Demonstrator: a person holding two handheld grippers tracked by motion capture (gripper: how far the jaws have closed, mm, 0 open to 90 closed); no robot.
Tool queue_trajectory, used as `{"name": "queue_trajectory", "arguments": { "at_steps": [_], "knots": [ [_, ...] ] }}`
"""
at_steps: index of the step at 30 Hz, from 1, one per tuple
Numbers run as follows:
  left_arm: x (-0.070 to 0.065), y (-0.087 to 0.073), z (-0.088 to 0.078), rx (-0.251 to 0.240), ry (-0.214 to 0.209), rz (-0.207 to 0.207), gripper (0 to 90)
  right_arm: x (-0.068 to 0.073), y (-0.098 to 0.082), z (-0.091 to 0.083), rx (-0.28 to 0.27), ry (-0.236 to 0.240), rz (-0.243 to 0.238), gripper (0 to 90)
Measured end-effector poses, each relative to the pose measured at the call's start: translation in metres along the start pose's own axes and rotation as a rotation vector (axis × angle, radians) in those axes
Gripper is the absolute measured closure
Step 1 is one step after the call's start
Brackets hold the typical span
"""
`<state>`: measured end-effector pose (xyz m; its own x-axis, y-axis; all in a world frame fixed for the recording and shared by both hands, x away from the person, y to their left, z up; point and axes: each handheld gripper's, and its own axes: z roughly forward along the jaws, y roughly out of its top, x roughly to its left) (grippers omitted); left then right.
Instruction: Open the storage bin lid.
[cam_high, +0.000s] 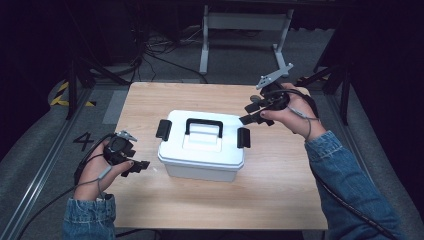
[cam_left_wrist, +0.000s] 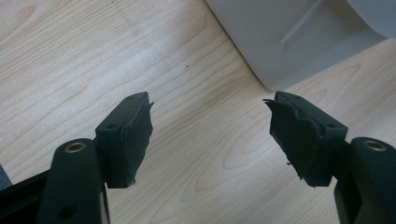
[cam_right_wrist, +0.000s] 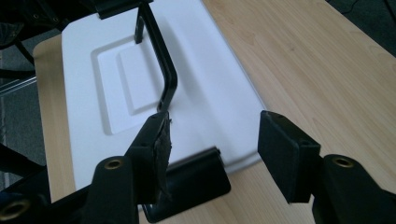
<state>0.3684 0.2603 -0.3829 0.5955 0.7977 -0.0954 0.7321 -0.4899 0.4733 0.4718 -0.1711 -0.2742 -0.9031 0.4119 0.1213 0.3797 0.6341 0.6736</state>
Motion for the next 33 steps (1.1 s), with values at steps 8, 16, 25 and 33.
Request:
{"name": "queue_trajectory", "arguments": {
  "at_steps": [8,16,25,33],
  "knots": [
    [0.001,-0.002,-0.002,-0.004,0.005,-0.011,29.9,0.012,0.024,0.029,0.033,0.051,-0.05,47.4],
    [0.002,-0.002,0.0,0.001,-0.013,-0.018,31.3,0.018,0.037,0.058,0.066,0.094,-0.069,49.0],
    [0.003,-0.002,0.001,-0.022,-0.037,-0.023,32.6,0.023,0.043,0.082,0.12,0.11,-0.09,54.0],
    [0.001,-0.001,0.003,-0.002,-0.039,-0.019,32.3,0.025,0.044,0.094,0.136,0.112,-0.1,61.4]
  ]
}}
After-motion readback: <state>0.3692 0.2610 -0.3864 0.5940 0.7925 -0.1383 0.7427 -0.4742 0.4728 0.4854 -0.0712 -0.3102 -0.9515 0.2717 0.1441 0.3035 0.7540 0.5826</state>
